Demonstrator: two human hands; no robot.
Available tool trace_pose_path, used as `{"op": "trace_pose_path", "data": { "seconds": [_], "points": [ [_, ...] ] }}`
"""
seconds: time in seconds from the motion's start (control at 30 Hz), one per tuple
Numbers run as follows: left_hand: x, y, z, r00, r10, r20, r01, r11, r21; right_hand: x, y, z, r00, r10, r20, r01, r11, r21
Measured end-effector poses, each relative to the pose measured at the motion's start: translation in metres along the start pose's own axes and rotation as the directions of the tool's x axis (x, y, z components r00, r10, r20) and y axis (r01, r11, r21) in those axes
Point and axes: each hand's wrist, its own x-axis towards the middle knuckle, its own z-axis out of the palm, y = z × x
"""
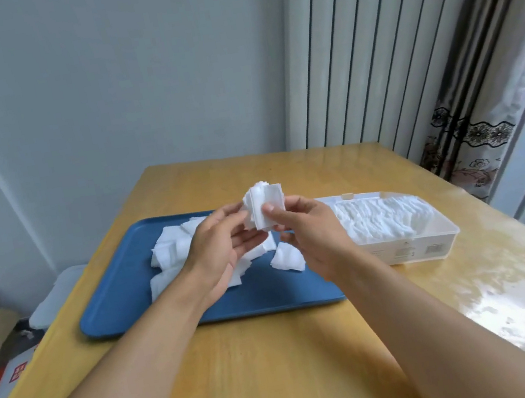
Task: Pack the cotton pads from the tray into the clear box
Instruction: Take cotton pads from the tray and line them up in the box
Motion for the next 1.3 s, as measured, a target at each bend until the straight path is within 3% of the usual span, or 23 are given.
{"op": "trace_pose_path", "data": {
  "seconds": [0.1, 0.27, 0.47, 0.53, 0.6, 0.73, 0.93, 1.1, 1.3],
  "points": [
    [-0.002, 0.001, 0.001, 0.995, -0.091, 0.039, 0.095, 0.991, -0.092, -0.002, 0.001, -0.003, 0.989, -0.106, -0.101, 0.085, 0.977, -0.194],
    [0.001, -0.005, -0.005, 0.996, -0.092, 0.007, 0.091, 0.99, 0.105, 0.0, 0.001, -0.009, 0.985, -0.172, 0.015, 0.163, 0.895, -0.415],
    [0.006, -0.006, -0.01, 0.987, -0.072, -0.142, 0.072, 0.997, -0.007, 0.006, -0.001, -0.016, 0.985, -0.159, -0.069, 0.134, 0.952, -0.276],
    [0.006, -0.006, -0.012, 0.986, -0.059, -0.157, 0.063, 0.998, 0.02, 0.008, -0.004, -0.02, 0.97, -0.225, -0.09, 0.183, 0.924, -0.335],
    [0.006, -0.006, -0.013, 0.985, -0.047, -0.168, 0.063, 0.994, 0.092, 0.007, -0.008, -0.023, 0.958, -0.287, 0.003, 0.256, 0.852, -0.456],
    [0.005, -0.006, -0.014, 0.992, -0.032, -0.125, 0.065, 0.959, 0.276, 0.006, -0.011, -0.025, 0.942, -0.273, 0.195, 0.334, 0.695, -0.637],
    [0.002, -0.007, -0.01, 0.997, -0.071, -0.008, 0.07, 0.957, 0.282, 0.01, -0.003, -0.024, 0.951, -0.262, 0.164, 0.304, 0.692, -0.654],
    [0.0, -0.007, -0.007, 0.995, -0.087, 0.04, 0.076, 0.974, 0.213, 0.011, 0.0, -0.026, 0.968, -0.22, 0.125, 0.25, 0.756, -0.605],
    [-0.002, -0.003, -0.004, 0.992, -0.117, 0.053, 0.11, 0.987, 0.12, 0.011, -0.001, -0.029, 0.973, -0.223, 0.056, 0.203, 0.715, -0.669]
  ]
}}
